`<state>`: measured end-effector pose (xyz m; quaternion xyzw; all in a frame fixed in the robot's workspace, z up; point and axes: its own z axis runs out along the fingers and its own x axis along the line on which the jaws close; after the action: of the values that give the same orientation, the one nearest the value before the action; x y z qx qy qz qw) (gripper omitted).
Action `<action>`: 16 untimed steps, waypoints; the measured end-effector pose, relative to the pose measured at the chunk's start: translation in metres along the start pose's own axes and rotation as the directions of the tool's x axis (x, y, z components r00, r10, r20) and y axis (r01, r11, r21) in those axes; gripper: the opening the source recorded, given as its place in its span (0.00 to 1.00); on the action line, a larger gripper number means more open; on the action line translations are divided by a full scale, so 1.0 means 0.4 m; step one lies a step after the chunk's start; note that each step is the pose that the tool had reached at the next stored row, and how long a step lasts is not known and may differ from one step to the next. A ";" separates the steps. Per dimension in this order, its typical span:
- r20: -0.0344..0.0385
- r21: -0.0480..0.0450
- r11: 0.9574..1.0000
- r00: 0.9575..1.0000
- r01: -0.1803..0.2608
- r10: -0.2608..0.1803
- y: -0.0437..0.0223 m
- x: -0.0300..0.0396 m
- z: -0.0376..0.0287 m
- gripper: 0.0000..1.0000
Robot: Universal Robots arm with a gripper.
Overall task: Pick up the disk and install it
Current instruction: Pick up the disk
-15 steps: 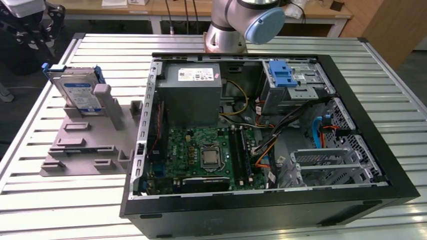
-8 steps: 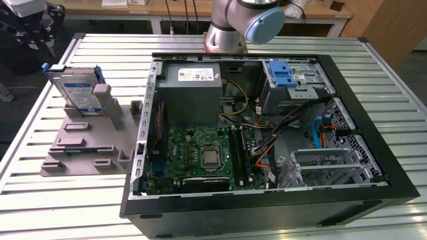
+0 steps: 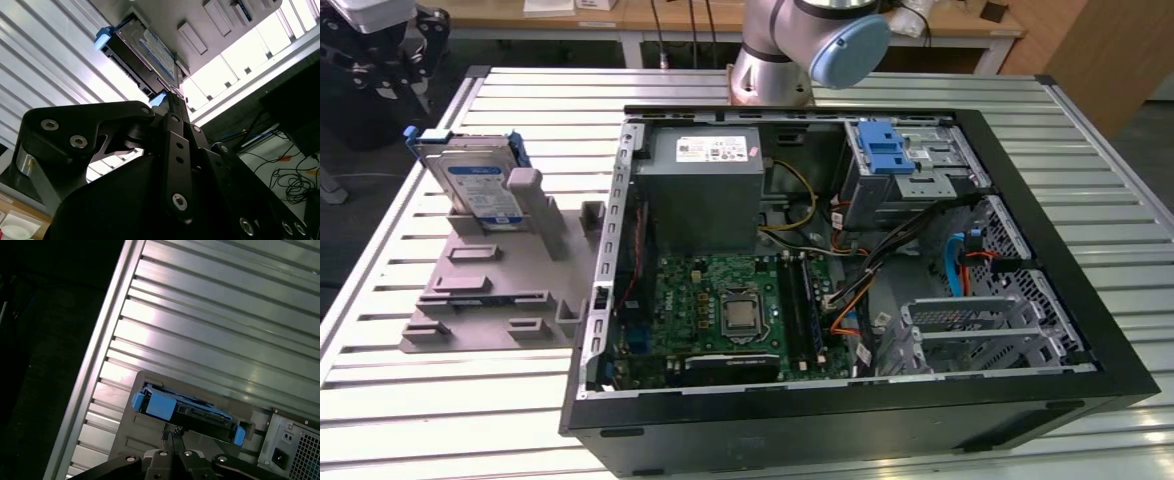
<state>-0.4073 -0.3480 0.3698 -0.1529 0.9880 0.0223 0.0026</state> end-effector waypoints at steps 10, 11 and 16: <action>-0.003 -0.001 0.997 0.997 0.074 -0.074 0.000 0.000 0.000 0.11; -0.004 -0.001 0.996 0.996 0.088 -0.088 0.000 0.000 0.000 0.11; -0.007 -0.003 0.986 0.986 0.169 -0.169 0.000 0.000 0.000 0.11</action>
<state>-0.4073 -0.3480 0.3698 -0.2361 0.9715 0.0224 0.0007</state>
